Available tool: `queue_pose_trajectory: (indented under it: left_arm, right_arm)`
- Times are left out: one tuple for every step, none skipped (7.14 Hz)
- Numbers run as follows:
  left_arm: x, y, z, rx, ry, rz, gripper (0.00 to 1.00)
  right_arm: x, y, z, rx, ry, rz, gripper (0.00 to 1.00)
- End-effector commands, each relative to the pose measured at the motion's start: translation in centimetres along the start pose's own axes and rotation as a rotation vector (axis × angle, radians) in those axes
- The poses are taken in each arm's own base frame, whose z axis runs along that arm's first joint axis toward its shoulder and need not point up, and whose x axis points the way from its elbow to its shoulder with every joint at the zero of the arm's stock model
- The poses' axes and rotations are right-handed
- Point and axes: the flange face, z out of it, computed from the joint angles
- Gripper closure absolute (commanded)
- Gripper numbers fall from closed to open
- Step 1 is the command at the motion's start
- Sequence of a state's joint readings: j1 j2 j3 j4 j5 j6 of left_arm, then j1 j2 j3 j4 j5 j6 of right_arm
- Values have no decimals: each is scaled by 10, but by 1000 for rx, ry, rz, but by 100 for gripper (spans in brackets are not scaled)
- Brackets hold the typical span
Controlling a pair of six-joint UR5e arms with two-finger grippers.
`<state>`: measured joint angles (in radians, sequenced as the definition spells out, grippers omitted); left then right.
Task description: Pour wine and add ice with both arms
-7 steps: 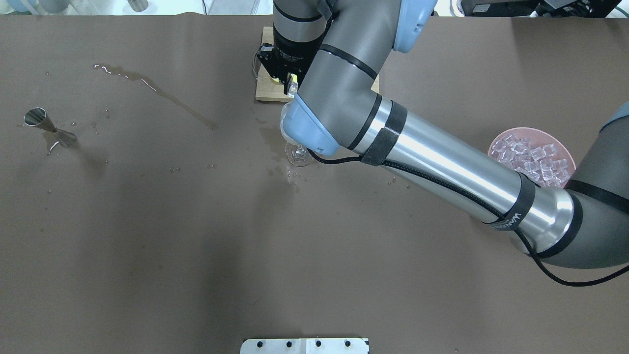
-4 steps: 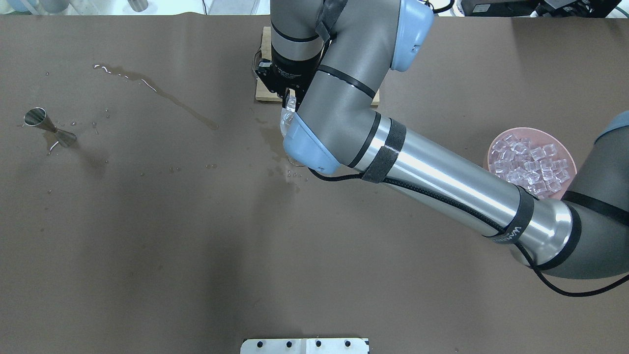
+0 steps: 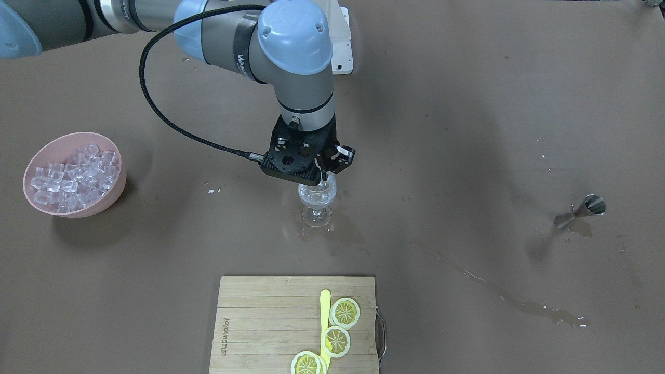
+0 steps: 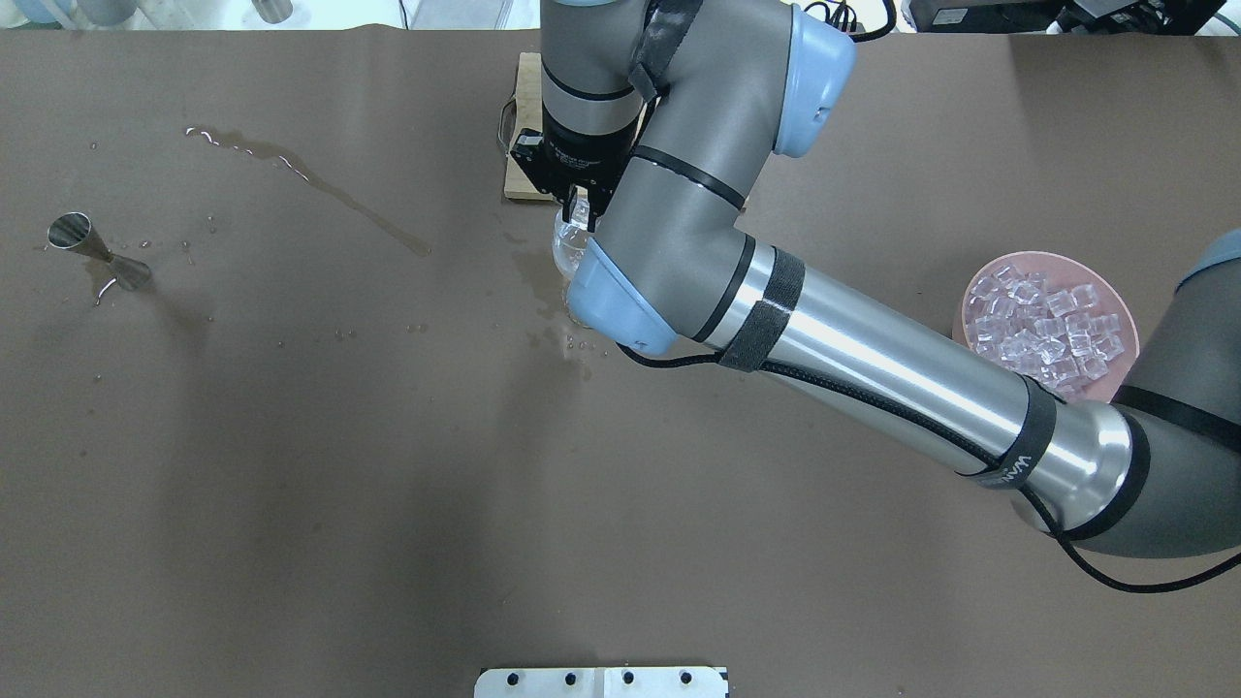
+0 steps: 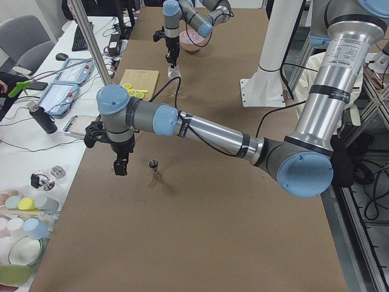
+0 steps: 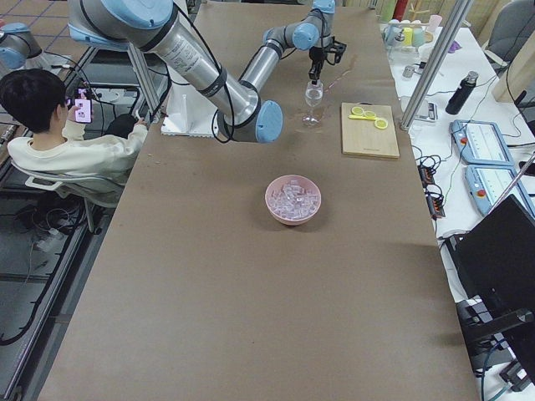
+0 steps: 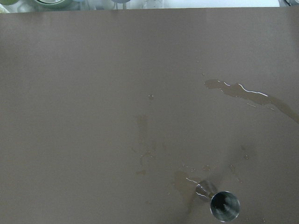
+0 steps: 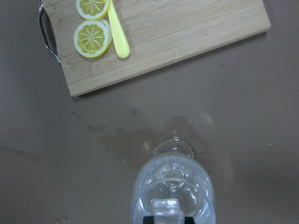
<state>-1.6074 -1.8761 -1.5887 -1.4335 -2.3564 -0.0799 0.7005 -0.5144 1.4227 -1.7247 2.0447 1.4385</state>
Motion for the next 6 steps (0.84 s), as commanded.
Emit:
queue_pose_trajectory:
  left_arm:
    - [-2,-1,-5,5,0,5,2]
    - [-3,0,-6,7,0,5,2]
    - [-5,0,-9,12,-2,2,2]
    - [-4,0,-9,13,-1,4,2]
    - [-4,0,-9,13,-2,4,3]
    - [-4,0,-11,15,-2,4,2]
  right_arm:
    - [-2,1,-1,-2,-3,-3,40]
    - [-3,2,-3,-3,-5,-3,18]
    - [-4,3,-6,-6,-10,-5,13]
    - [-3,-11,-24,4,-23,-2,12]
    - [13,-45,-51,-10,-48,-10,8]
    - [32,-80,-76,-3,-32,-55,8]
